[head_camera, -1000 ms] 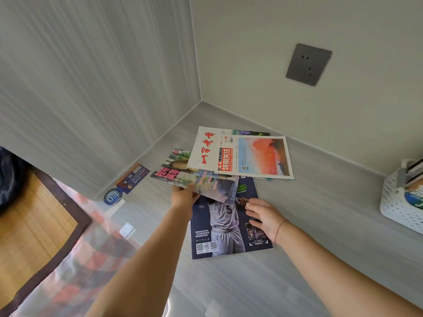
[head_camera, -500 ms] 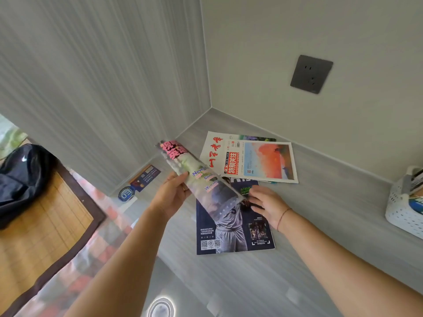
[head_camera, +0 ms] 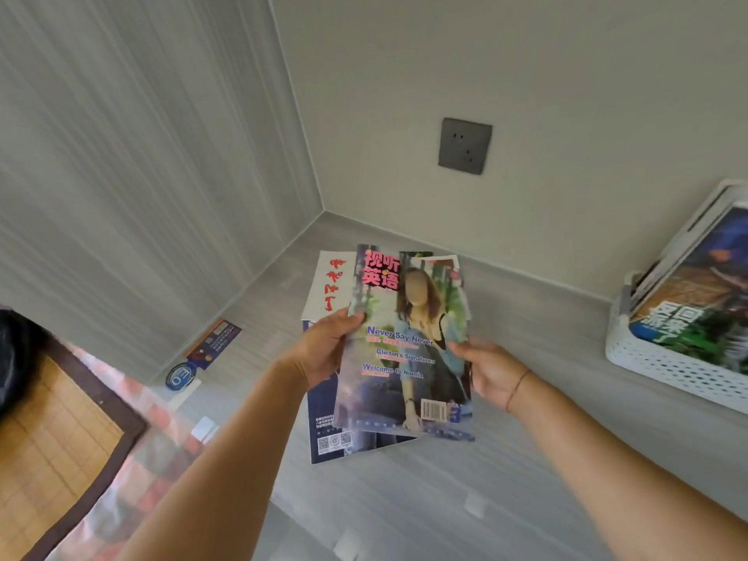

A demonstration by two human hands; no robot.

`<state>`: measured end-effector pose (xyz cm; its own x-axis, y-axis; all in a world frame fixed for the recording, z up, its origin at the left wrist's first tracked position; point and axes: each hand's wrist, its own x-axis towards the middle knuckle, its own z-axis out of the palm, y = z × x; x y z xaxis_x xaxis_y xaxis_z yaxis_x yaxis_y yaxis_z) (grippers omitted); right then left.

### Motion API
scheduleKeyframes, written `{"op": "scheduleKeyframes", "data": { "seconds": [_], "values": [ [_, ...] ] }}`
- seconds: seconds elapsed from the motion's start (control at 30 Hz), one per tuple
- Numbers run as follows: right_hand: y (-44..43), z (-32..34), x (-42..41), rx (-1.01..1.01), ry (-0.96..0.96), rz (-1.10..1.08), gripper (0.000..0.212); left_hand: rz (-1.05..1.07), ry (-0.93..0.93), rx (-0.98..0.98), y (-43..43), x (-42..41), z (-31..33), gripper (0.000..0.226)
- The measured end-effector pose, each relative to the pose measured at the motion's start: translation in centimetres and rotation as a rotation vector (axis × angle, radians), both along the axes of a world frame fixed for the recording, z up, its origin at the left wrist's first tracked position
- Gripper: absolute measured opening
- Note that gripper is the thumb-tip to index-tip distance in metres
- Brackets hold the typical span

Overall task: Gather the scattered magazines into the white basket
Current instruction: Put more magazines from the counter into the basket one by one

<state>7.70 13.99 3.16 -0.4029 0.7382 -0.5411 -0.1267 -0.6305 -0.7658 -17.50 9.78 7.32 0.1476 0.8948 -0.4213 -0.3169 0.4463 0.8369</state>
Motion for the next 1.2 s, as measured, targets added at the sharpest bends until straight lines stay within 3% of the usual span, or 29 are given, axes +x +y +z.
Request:
{"op": "scheduleKeyframes", "data": {
  "seconds": [0.1,0.17,0.33,0.43,0.5,0.73,0.8,0.97,1.2],
  "values": [
    [0.4,1.0,4.6,0.119,-0.188,-0.074,0.023,-0.018,0.312,-0.057,1.8,2.9,-0.3,0.023],
    [0.8,1.7,7.5,0.197,-0.284,-0.139,0.017,-0.043,0.425,-0.054,3.3,5.8,-0.2,0.017],
    [1.7,3.5,16.2,0.370,-0.544,-0.349,0.006,-0.144,0.456,0.110,7.0,15.0,1.5,0.013],
    [2.0,4.5,22.5,0.418,-0.669,-0.470,0.023,-0.215,0.485,0.220,9.1,21.0,3.2,0.034],
    [1.9,5.7,26.5,0.437,-0.696,-0.562,0.031,-0.222,0.480,0.272,10.5,24.7,4.4,0.039],
    [3.1,10.7,36.1,0.538,-0.688,-0.812,0.027,-0.116,0.426,0.408,14.7,35.9,8.4,0.007],
    [3.6,11.3,37.6,0.543,-0.703,-0.830,0.028,-0.076,0.436,0.408,15.6,38.1,8.6,0.012],
    [4.4,9.4,39.1,0.488,-0.744,-0.832,0.030,-0.039,0.474,0.325,16.6,40.9,5.6,0.020],
    [4.4,3.5,39.4,0.342,-0.805,-0.768,0.028,-0.003,0.537,0.169,16.9,41.9,-0.8,0.010]
  ]
}}
